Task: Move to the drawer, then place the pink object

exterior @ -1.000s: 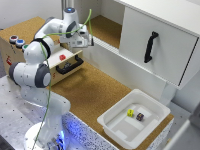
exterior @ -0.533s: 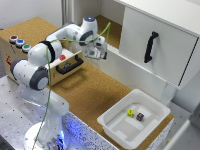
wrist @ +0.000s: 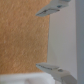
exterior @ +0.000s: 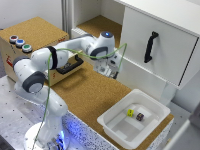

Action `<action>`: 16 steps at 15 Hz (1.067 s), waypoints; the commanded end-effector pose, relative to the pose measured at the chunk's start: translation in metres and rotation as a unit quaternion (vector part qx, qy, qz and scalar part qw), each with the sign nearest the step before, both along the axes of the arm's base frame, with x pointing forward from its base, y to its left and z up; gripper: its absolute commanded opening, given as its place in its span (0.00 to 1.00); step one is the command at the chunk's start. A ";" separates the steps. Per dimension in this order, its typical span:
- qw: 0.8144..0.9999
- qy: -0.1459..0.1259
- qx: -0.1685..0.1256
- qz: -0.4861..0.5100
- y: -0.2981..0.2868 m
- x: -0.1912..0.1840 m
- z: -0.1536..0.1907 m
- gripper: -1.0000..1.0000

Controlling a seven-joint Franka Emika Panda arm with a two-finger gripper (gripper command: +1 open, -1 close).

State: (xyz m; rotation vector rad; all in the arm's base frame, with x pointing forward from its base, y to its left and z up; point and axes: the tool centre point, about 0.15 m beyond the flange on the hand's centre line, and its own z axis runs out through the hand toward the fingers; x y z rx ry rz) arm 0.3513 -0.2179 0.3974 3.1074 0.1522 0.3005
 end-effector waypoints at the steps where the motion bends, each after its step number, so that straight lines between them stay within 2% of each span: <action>1: 0.998 -0.012 0.030 -0.048 -0.096 -0.009 -0.044 1.00; 6: 0.992 -0.007 0.040 -0.119 -0.143 -0.008 -0.066 1.00; 7: 0.991 0.004 0.039 -0.125 -0.147 -0.006 -0.075 1.00; 10: 0.985 0.001 0.056 -0.163 -0.151 0.000 -0.089 1.00; 13: 0.979 0.014 0.066 -0.192 -0.148 0.004 -0.108 1.00; 15: 0.969 0.008 0.087 -0.232 -0.149 0.005 -0.121 1.00; 16: 0.964 0.009 0.081 -0.252 -0.150 0.007 -0.127 1.00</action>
